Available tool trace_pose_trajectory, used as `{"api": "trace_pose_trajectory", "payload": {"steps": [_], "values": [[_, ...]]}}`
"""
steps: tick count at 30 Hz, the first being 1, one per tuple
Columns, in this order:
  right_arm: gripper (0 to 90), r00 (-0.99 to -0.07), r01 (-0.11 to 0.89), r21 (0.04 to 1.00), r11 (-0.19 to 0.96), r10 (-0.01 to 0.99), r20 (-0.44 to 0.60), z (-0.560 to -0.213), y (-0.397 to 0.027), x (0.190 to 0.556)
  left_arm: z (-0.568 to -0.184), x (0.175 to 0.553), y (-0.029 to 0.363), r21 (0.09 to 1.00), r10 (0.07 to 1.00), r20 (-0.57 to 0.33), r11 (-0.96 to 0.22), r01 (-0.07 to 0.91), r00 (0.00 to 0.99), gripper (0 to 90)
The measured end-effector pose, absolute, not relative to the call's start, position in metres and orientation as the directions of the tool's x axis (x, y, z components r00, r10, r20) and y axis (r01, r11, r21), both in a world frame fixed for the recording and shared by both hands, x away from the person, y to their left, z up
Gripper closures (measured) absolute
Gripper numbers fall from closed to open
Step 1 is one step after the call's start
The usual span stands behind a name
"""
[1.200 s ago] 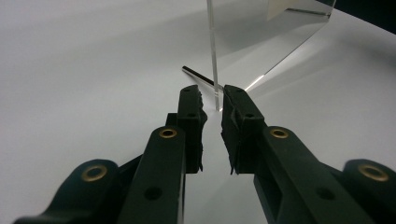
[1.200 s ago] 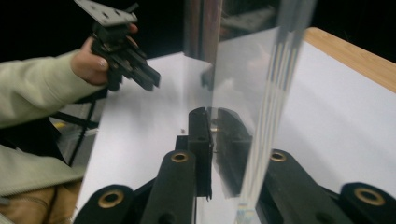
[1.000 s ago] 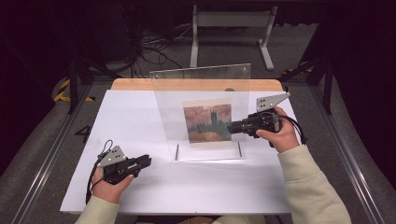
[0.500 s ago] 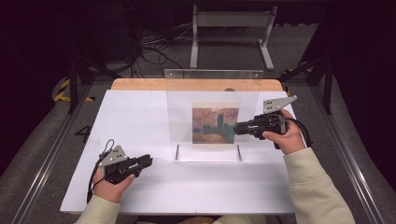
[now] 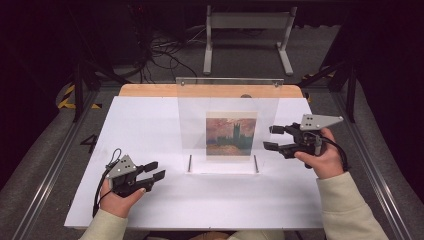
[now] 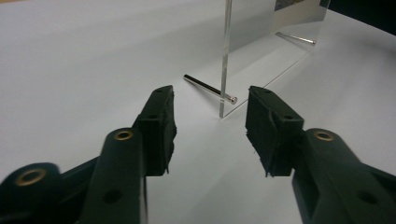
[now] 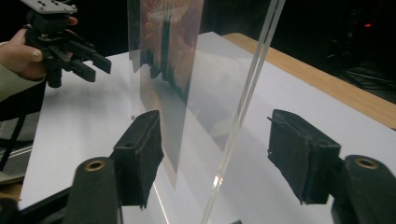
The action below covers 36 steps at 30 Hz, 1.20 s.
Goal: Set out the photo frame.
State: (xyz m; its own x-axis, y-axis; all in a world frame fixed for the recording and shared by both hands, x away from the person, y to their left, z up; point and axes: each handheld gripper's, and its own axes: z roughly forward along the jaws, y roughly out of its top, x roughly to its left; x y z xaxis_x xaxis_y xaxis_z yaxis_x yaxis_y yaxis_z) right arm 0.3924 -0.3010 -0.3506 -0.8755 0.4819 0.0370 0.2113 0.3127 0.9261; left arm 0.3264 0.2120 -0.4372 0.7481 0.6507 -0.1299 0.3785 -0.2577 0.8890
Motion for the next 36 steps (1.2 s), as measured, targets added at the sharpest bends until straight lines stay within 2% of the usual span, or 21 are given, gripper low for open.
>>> {"api": "trace_pose_trajectory", "payload": {"steps": [5, 15, 24, 36], "values": [[28.2, -0.820, 0.234, 0.931, 0.279, 0.572, 0.035, -0.353, -0.318, 0.367, -0.436, 0.319, 0.219, 0.895, 0.665, -0.102, -0.263, 0.360, 0.740, 39.8], [23.9, -0.714, 0.293, 0.929, 0.225, 0.698, 0.056, -0.379, -0.351, 0.323, -0.441, 0.312, 0.240, 0.907, 0.698, -0.086, -0.240, 0.345, 0.711, 27.0], [21.8, -0.649, 0.369, 0.911, 0.183, 0.752, 0.111, -0.410, -0.367, 0.307, -0.453, 0.308, 0.257, 0.908, 0.710, -0.098, -0.223, 0.355, 0.697, 22.7], [21.5, -0.586, 0.398, 0.894, 0.207, 0.807, 0.074, -0.444, -0.374, 0.303, -0.467, 0.317, 0.265, 0.898, 0.720, -0.114, -0.220, 0.381, 0.685, 20.9]]}}
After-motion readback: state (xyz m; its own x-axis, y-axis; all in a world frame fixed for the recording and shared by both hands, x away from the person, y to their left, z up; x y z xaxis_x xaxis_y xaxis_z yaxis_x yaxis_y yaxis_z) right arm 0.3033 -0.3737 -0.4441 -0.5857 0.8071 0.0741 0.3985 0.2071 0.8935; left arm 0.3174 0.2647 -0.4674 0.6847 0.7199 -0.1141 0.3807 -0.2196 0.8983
